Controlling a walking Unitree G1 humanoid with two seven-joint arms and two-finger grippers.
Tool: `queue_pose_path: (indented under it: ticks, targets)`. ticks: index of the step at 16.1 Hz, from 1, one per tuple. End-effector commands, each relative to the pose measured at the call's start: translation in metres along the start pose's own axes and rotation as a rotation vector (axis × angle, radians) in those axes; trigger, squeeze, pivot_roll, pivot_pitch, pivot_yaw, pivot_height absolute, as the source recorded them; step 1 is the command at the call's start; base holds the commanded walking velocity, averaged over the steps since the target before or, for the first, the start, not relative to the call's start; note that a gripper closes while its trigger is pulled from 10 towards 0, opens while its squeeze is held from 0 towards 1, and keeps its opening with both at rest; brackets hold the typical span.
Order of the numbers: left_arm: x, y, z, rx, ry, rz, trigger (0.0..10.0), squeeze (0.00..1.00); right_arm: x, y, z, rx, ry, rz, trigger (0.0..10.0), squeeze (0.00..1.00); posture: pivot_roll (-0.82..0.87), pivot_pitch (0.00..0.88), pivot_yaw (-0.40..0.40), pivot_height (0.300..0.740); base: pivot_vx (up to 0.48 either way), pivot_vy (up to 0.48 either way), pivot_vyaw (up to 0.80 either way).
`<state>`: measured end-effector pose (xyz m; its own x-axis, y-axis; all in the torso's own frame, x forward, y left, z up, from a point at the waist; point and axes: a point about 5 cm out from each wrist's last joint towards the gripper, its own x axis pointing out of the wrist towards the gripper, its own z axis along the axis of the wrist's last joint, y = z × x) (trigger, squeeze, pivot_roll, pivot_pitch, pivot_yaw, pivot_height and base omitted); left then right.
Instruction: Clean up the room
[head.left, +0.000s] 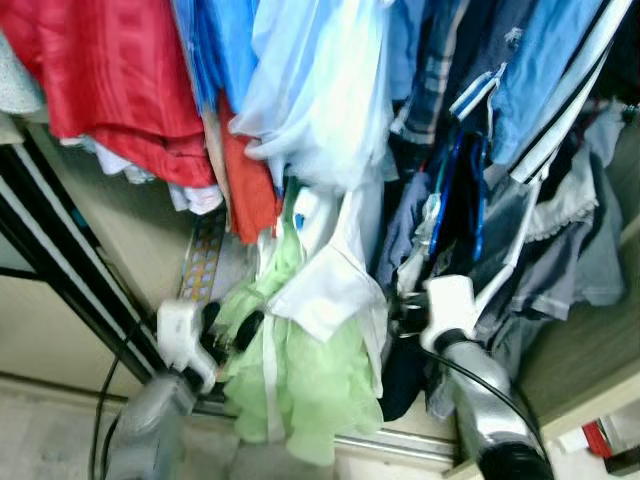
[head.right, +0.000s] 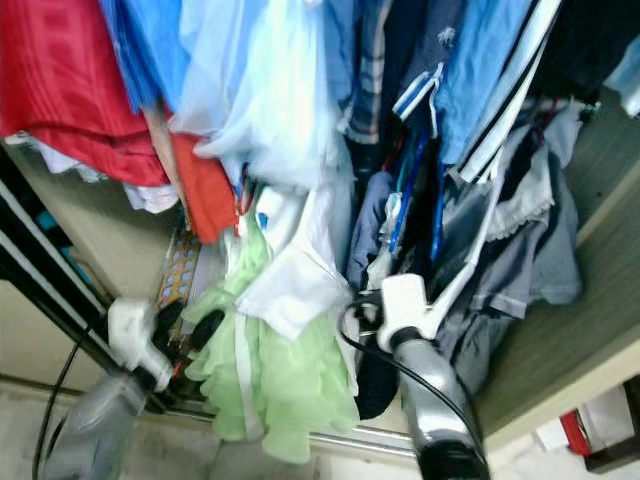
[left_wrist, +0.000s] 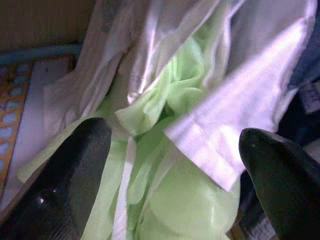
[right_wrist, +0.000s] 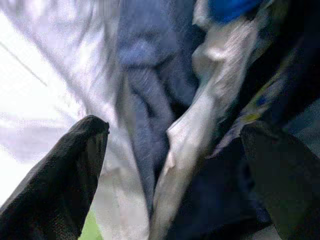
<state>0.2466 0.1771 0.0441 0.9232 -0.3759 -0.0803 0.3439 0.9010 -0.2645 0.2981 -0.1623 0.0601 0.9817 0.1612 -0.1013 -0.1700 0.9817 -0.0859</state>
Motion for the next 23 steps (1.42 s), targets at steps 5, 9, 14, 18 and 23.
queue_pose_path:
  ticks: [5, 9, 14, 18, 23]
  targets:
    - [-0.051, 0.013, 0.028, 0.167, -0.040, 0.113, 10.0, 0.00, -0.035, -0.005, 0.014, 0.006, -0.039, 0.066, 10.0, 0.00, -0.02, 0.000, -0.014, 0.740, 0.000, 0.000, 0.00]
    - [-0.059, 0.025, 0.030, 0.284, 0.118, 0.215, 10.0, 0.00, -0.041, -0.001, 0.029, -0.057, 0.004, 0.121, 10.0, 0.00, -0.03, 0.000, -0.009, 0.740, 0.000, 0.000, 0.00]
    - [-0.050, -0.020, 0.019, 0.188, 0.001, 0.084, 10.0, 0.00, -0.063, 0.021, 0.041, -0.067, -0.019, 0.068, 10.0, 0.00, -0.06, 0.000, -0.019, 0.740, 0.000, 0.000, 0.00]
    - [-0.036, -0.029, 0.028, 0.034, -0.066, 0.098, 10.0, 0.00, -0.045, 0.018, 0.063, -0.007, -0.080, 0.012, 10.0, 0.00, -0.08, 0.000, -0.021, 0.740, 0.000, 0.000, 0.00]
    - [-0.030, -0.032, 0.017, 0.034, -0.038, 0.144, 10.0, 0.00, -0.041, 0.000, 0.056, 0.017, -0.034, -0.050, 10.0, 0.00, -0.11, 0.000, -0.032, 0.740, 0.000, 0.000, 0.00]
